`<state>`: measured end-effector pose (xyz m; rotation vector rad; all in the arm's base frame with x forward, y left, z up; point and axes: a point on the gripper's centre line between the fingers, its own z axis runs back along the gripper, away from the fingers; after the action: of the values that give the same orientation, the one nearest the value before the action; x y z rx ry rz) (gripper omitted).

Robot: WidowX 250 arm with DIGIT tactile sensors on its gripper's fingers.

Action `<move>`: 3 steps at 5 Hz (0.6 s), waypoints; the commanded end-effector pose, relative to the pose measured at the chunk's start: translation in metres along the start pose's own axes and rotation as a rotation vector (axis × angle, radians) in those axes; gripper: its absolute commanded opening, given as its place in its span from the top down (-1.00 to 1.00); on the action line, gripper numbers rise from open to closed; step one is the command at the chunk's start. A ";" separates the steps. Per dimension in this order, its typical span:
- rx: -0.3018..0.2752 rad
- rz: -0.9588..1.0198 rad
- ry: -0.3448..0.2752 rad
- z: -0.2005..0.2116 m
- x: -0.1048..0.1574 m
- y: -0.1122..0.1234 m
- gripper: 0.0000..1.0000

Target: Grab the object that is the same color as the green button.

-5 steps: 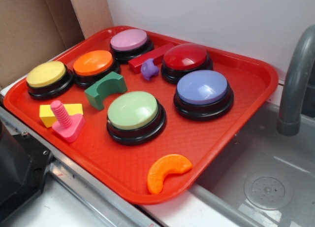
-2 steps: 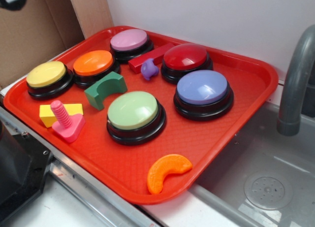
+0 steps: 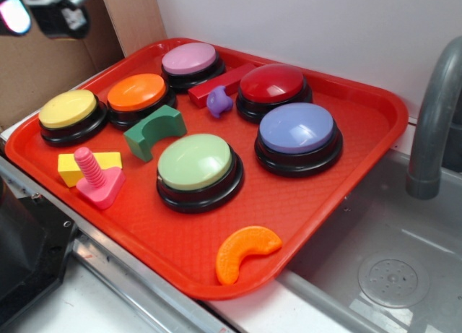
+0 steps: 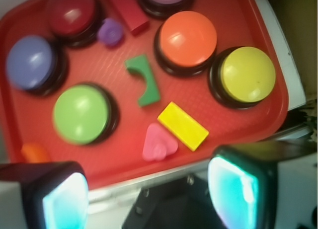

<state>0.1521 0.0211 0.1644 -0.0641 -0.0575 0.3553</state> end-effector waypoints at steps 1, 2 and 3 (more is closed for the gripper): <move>0.028 0.219 -0.067 -0.054 0.025 0.010 -1.00; 0.002 0.288 -0.090 -0.079 0.029 0.007 -1.00; 0.006 0.357 -0.097 -0.102 0.034 0.003 -1.00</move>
<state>0.1868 0.0282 0.0596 -0.0450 -0.1113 0.7165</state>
